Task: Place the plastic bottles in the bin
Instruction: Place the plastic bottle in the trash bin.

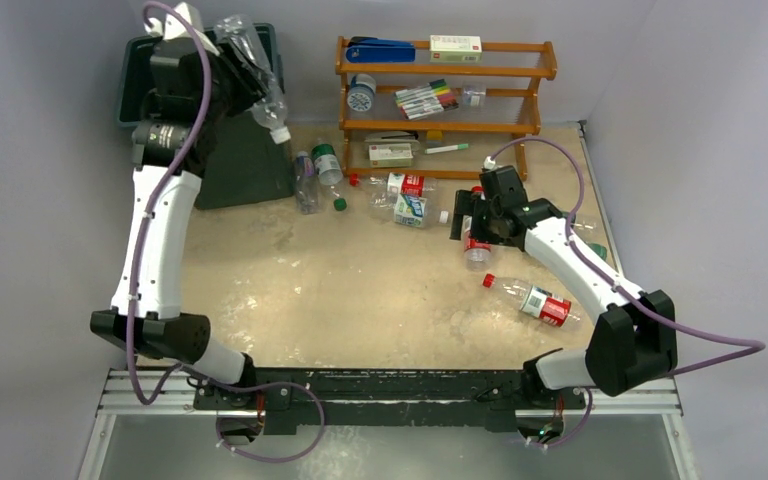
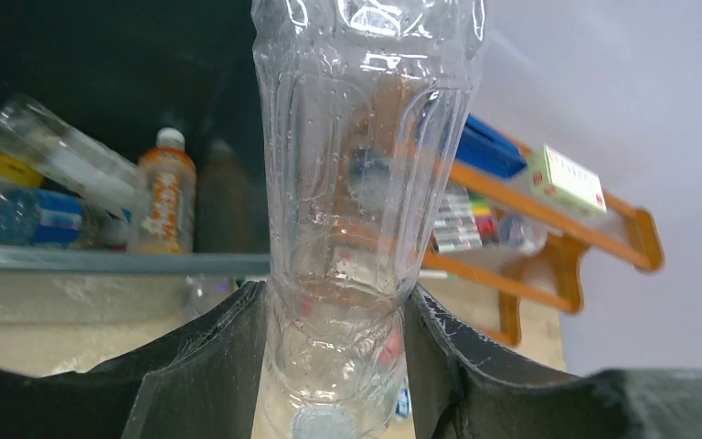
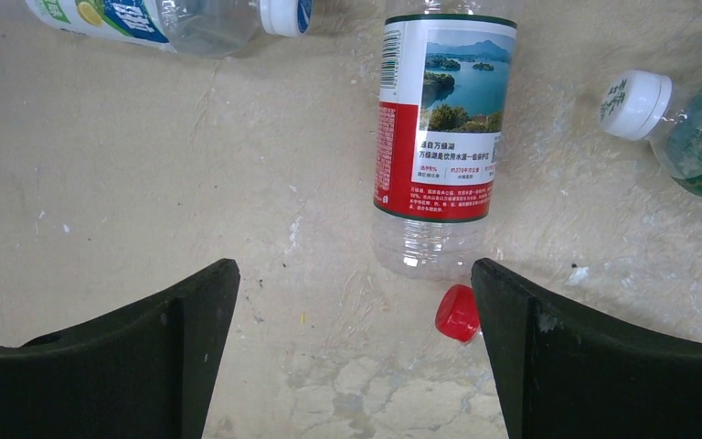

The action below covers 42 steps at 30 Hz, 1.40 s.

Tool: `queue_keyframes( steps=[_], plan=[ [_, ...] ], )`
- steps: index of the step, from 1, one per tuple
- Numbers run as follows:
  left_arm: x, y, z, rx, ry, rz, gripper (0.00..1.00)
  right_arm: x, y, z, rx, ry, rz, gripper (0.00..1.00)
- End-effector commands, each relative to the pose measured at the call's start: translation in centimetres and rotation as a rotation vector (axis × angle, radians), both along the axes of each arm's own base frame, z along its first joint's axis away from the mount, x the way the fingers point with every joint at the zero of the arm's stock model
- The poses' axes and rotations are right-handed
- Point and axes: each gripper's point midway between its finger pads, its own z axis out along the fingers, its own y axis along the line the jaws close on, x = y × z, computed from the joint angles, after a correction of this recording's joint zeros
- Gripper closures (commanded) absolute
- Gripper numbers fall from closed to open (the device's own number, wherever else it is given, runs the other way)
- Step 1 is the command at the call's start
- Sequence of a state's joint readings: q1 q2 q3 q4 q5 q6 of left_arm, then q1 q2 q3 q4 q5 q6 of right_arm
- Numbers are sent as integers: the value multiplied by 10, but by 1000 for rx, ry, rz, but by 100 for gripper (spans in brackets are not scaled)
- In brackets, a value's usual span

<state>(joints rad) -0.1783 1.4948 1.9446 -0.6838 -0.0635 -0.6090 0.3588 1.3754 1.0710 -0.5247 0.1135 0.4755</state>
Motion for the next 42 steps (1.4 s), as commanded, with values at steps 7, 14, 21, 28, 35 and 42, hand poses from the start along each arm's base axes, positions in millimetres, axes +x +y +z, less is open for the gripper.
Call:
queue_keyframes(
  steps=[7, 14, 21, 28, 35, 42],
  plan=[
    [42, 55, 68, -142, -203, 56, 57, 5, -7, -1, -12, -12, 9, 0],
    [70, 111, 80, -238, -285, 123, 57, 1, -11, -11, -5, 4, 7, 0],
    [94, 147, 62, -260, -275, 184, 52, 1, -12, -23, 10, 24, 4, 0],
    [107, 168, 23, -268, -179, 225, 24, 4, -10, -30, 22, 41, 4, 0],
    [98, 166, 17, -271, -132, 223, 21, 4, -12, -42, 24, 67, -9, 0],
    [66, 142, 29, -331, -120, 157, 19, 4, -17, -51, 16, 89, -34, 0]
  ],
)
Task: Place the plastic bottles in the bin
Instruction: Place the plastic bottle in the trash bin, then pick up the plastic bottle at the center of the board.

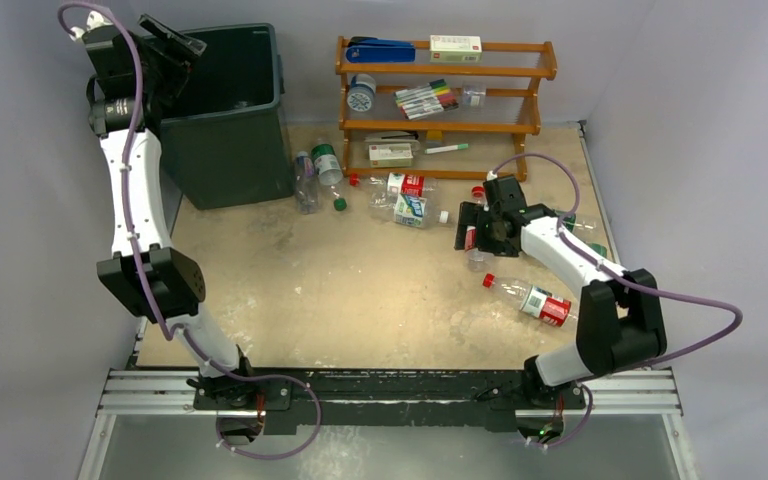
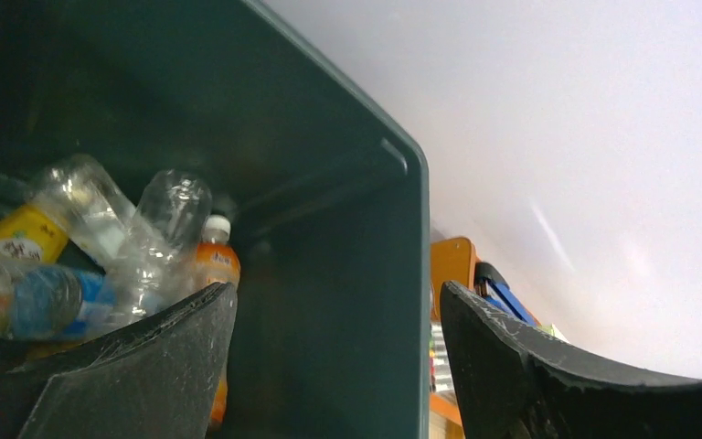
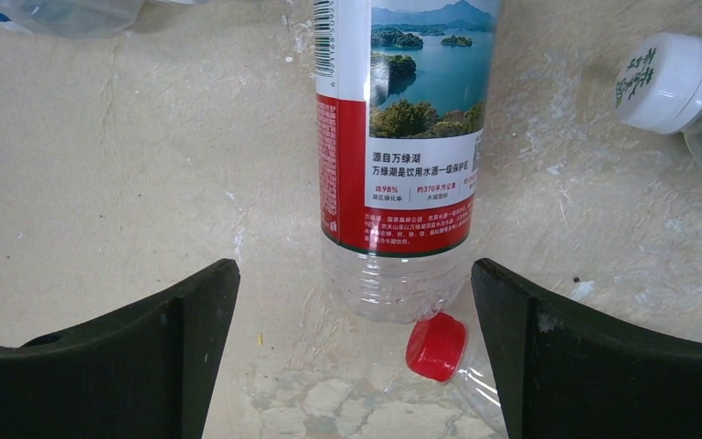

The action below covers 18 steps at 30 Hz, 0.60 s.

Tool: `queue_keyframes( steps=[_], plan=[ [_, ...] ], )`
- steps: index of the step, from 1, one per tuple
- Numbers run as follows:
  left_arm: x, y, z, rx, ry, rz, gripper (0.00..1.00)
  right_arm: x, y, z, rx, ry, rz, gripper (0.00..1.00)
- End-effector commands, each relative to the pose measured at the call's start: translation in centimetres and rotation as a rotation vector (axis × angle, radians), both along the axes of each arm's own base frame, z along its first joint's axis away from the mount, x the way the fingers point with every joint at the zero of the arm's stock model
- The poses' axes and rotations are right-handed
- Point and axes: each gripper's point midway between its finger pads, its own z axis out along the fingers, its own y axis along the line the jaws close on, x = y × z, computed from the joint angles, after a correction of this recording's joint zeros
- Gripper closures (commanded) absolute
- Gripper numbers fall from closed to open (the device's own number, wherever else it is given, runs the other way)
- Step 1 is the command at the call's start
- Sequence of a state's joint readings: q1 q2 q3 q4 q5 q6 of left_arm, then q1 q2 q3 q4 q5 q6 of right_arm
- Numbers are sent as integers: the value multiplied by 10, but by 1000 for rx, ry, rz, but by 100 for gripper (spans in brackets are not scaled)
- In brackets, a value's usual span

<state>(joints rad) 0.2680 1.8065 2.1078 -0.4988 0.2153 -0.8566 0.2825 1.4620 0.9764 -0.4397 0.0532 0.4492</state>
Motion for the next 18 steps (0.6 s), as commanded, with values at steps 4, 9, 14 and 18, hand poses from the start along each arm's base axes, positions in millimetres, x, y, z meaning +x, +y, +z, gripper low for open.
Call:
queue_keyframes(
  steps=[4, 9, 14, 18],
  plan=[
    [-65, -36, 45, -37, -90, -97, 18, 6, -1, -3, 12, -4, -22, 0],
    [-104, -75, 37, -12, -65, -166, 18, 9, 4, -8, 33, 1, -21, 2],
    [-136, -128, -12, 16, 48, -294, 18, 1, 5, -25, 41, 40, -22, 3],
    [-167, -149, -63, 8, 129, -347, 18, -2, 5, -32, 45, 49, -26, 3]
  ],
)
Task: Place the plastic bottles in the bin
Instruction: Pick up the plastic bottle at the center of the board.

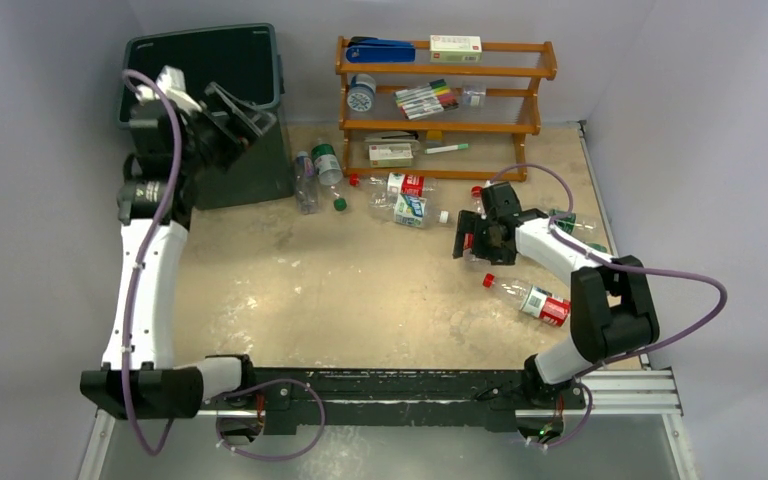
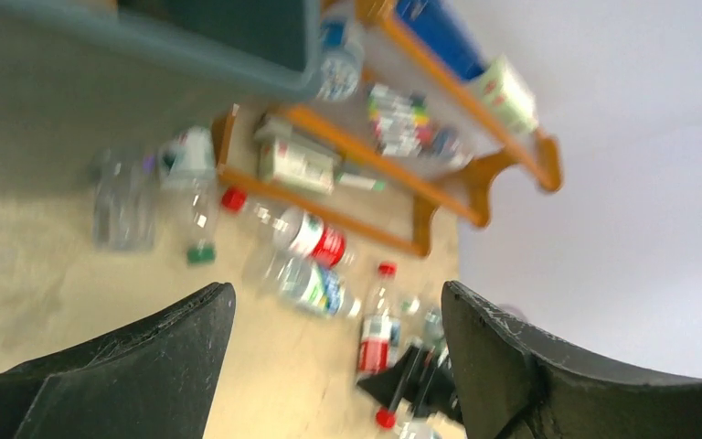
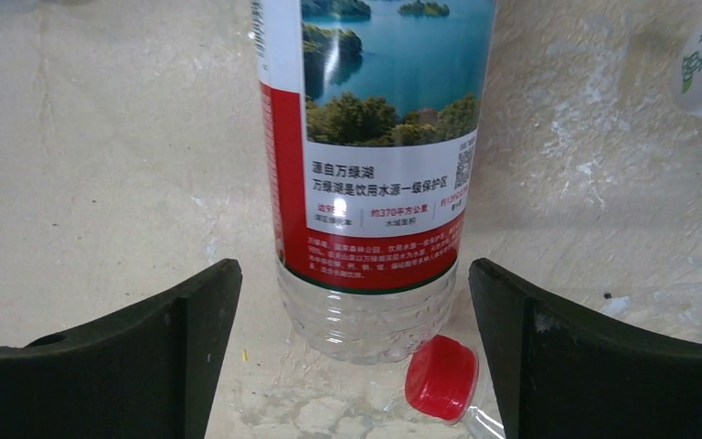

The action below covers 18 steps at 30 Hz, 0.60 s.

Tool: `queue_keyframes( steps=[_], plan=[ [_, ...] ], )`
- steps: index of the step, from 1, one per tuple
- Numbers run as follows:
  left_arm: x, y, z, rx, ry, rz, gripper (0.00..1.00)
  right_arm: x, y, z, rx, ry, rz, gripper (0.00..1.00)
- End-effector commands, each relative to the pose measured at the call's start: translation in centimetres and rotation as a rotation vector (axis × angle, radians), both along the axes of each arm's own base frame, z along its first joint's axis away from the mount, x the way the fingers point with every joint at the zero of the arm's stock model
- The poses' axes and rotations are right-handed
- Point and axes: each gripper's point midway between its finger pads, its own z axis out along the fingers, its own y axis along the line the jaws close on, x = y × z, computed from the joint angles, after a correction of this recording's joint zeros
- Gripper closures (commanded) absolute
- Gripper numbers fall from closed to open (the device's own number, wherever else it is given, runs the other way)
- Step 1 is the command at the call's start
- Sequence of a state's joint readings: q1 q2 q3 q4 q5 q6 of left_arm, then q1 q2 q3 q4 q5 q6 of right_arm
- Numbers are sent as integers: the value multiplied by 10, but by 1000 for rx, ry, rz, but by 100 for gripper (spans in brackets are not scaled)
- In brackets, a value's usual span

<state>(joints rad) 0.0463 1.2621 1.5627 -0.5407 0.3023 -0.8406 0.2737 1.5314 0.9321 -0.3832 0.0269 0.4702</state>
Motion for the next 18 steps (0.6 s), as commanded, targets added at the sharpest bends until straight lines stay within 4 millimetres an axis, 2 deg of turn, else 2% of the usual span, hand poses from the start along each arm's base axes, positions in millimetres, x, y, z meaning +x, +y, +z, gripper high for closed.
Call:
queue_keyframes(
  steps=[1, 5, 9, 12, 18],
  plan=[
    [-29, -16, -57, 31, 98, -51, 18, 2, 4, -3, 30, -11, -11, 4],
    [-58, -35, -83, 58, 148, -111, 18, 0, 5, -8, 36, -2, -11, 6],
    [-80, -37, -98, 92, 181, -127, 18, 1, 5, -6, 39, -12, -12, 13],
    [-92, -37, -109, 95, 203, -139, 18, 2, 6, -6, 44, -16, -12, 20],
    [-110, -40, -118, 101, 215, -172, 18, 0, 9, -6, 62, -16, -5, 39]
  ],
)
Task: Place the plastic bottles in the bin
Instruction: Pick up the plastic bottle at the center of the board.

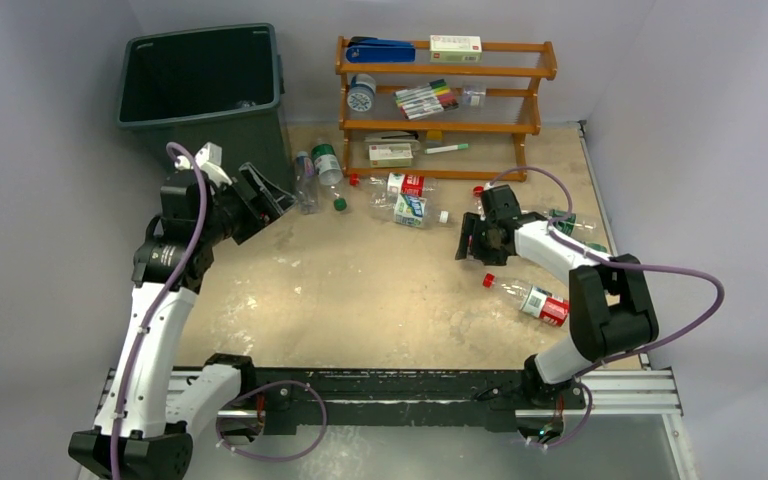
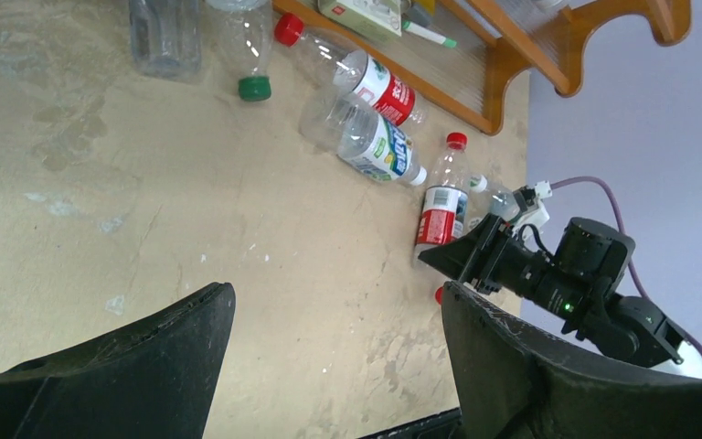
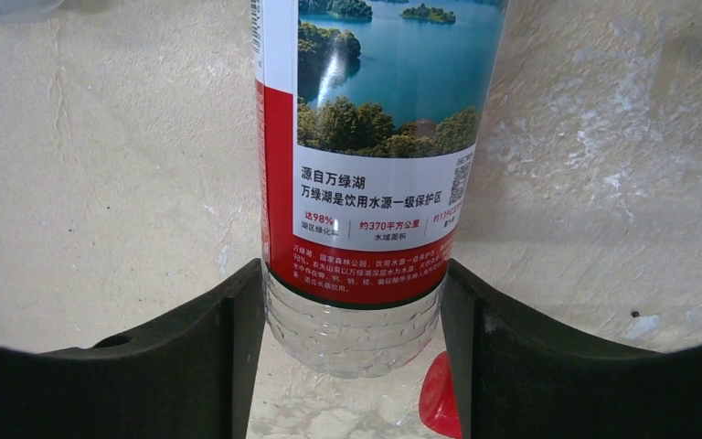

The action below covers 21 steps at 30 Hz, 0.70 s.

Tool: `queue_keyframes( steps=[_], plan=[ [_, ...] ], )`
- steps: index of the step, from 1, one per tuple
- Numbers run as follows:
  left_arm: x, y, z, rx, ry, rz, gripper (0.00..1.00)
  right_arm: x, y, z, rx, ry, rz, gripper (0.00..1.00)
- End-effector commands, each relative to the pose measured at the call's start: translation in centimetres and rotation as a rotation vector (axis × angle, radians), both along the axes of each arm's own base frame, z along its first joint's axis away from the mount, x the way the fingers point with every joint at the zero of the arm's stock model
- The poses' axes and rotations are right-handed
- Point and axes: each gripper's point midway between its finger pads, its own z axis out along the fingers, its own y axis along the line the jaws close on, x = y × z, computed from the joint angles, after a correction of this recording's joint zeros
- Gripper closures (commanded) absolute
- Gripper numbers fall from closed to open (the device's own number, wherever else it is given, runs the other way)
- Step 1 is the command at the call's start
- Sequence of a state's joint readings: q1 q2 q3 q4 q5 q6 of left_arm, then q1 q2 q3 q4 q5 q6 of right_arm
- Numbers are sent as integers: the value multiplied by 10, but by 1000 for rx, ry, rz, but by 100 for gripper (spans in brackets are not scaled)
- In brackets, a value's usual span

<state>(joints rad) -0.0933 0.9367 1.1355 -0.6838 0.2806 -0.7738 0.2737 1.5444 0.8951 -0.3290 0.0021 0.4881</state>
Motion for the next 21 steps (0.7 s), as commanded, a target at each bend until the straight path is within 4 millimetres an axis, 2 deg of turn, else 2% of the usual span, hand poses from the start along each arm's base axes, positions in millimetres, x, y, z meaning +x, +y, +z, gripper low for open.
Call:
queue_keyframes(
  steps=[1, 5, 10, 15, 21],
  plan=[
    [-11, -3, -5, 31, -5, -40, 18, 1, 4, 7, 36, -24, 4, 43],
    [-18, -9, -12, 48, 17, -70, 18, 1, 6, 19, 52, -54, 14, 49],
    [-20, -22, -17, -26, 32, -118, 16, -4, 11, 49, 91, -117, 48, 50],
    [-20, -33, -9, -90, -1, -158, 14, -7, 14, 87, 125, -222, 97, 50],
    [-17, -47, 2, -181, -53, -187, 14, -23, 35, 133, 256, -317, 203, 50]
  ],
)
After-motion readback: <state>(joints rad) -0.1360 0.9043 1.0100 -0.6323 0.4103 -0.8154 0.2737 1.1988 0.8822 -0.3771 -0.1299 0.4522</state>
